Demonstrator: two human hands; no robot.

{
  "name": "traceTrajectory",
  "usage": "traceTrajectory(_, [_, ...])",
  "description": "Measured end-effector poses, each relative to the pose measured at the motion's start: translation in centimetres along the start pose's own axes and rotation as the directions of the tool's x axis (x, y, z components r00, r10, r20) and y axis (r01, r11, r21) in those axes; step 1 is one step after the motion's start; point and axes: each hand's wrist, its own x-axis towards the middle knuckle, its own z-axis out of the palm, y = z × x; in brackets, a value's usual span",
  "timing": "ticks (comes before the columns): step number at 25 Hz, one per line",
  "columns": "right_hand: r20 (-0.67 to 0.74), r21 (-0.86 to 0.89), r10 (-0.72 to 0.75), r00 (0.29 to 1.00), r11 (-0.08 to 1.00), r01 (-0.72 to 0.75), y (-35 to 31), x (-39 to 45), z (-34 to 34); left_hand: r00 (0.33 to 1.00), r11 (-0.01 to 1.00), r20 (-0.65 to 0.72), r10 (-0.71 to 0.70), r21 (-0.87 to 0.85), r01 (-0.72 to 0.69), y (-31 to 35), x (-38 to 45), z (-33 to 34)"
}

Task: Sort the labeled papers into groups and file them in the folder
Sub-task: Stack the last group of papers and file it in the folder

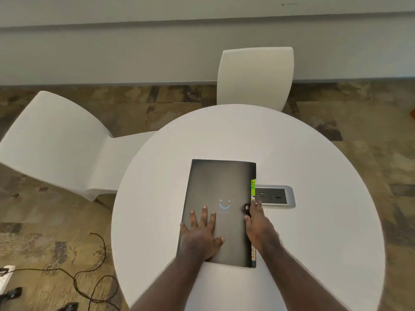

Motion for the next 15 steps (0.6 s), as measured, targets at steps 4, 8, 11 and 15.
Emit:
traceTrajectory(4, [0.156, -0.261, -0.074, 0.985, 0.959, 0.113, 1.4, -0.1, 1.4, 0.999, 0.999, 0.049, 0.007, -0.05, -0.005, 1.3, 0.2, 0.1])
traceTrajectory(8, [0.07, -0.421, -0.101, 0.992, 0.899, 0.121, 2.6, 0.2, 1.5, 0.996, 0.994, 0.084, 0.019, -0.108, -0.01, 2.6, 0.5, 0.2])
traceTrajectory(11, [0.109, -0.466, -0.084, 0.99, 0.876, 0.126, 3.4, 0.6, 1.1, 0.993, 0.991, 0.113, 0.018, -0.131, -0.003, 3.1, 0.8, 0.5])
traceTrajectory(15, [0.145, -0.501, -0.069, 0.987, 0.855, 0.133, 3.9, 1.0, 1.6, 0.993, 0.993, 0.115, 0.007, -0.118, 0.006, 3.3, 0.9, 0.8])
